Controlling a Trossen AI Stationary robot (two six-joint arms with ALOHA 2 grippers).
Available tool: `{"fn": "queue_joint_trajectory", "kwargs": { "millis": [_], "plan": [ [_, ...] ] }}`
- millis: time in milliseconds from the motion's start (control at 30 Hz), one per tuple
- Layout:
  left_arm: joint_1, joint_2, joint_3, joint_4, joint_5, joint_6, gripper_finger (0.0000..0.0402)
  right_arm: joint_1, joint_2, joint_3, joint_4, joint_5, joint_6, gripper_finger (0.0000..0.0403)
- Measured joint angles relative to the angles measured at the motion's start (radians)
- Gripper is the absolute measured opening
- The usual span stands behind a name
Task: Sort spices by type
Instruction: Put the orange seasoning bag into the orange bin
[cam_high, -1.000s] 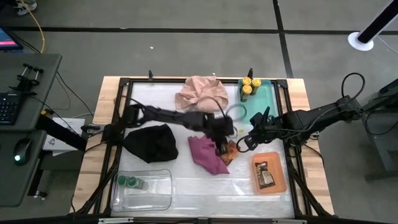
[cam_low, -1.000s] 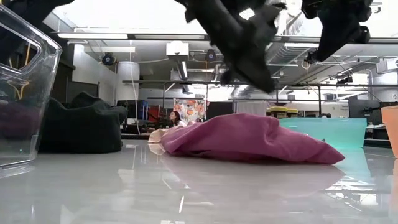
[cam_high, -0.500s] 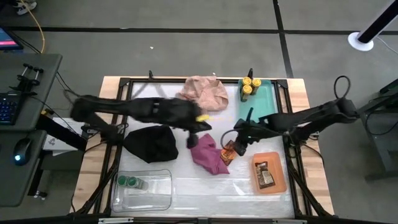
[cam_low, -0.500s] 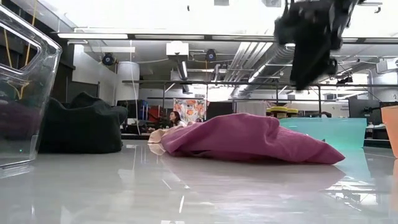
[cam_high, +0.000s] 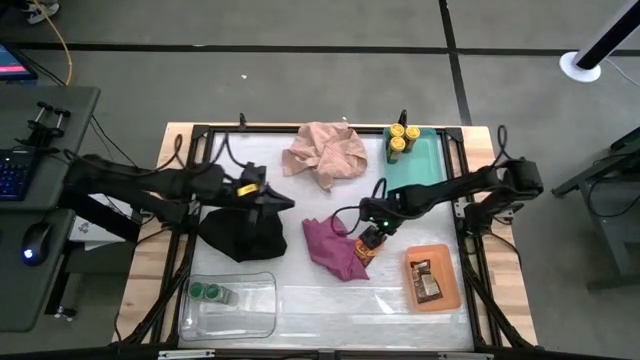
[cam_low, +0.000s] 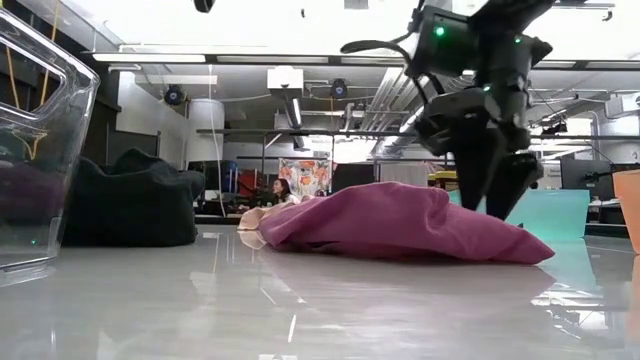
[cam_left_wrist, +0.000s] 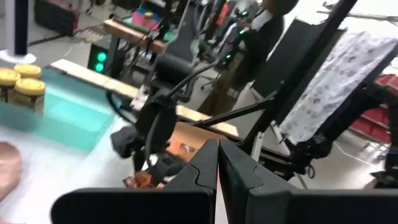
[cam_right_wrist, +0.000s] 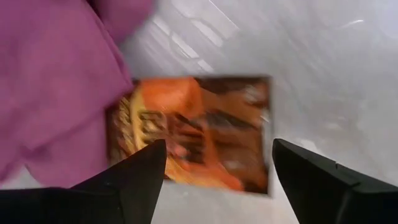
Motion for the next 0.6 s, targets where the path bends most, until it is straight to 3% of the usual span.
{"fn": "queue_joint_trajectory", "kwargs": {
  "millis": [167,300,400,533,600],
  "plan": [
    [-0.005,-0.045,-0.026,-0.005,0.013,0.021,0.0,0.0,0.048,0.0,0.076,0.014,0.059,0.0272],
    [-0.005,-0.049,-0.027,-0.002,0.036,0.03,0.0,0.0,0.078,0.001,0.067,0.019,0.093,0.0236],
    [-0.005,-0.049,-0.027,-0.006,0.037,0.033,0.0,0.005,0.086,0.004,0.066,0.023,0.099,0.0177],
    [-0.001,-0.049,-0.027,-0.003,0.021,0.039,0.0,0.016,0.079,0.025,0.037,0.032,0.072,0.0049],
    [0.007,-0.049,-0.027,-0.002,0.002,0.039,0.0,0.027,0.057,0.057,-0.015,0.042,0.032,0.0023]
  ]
}}
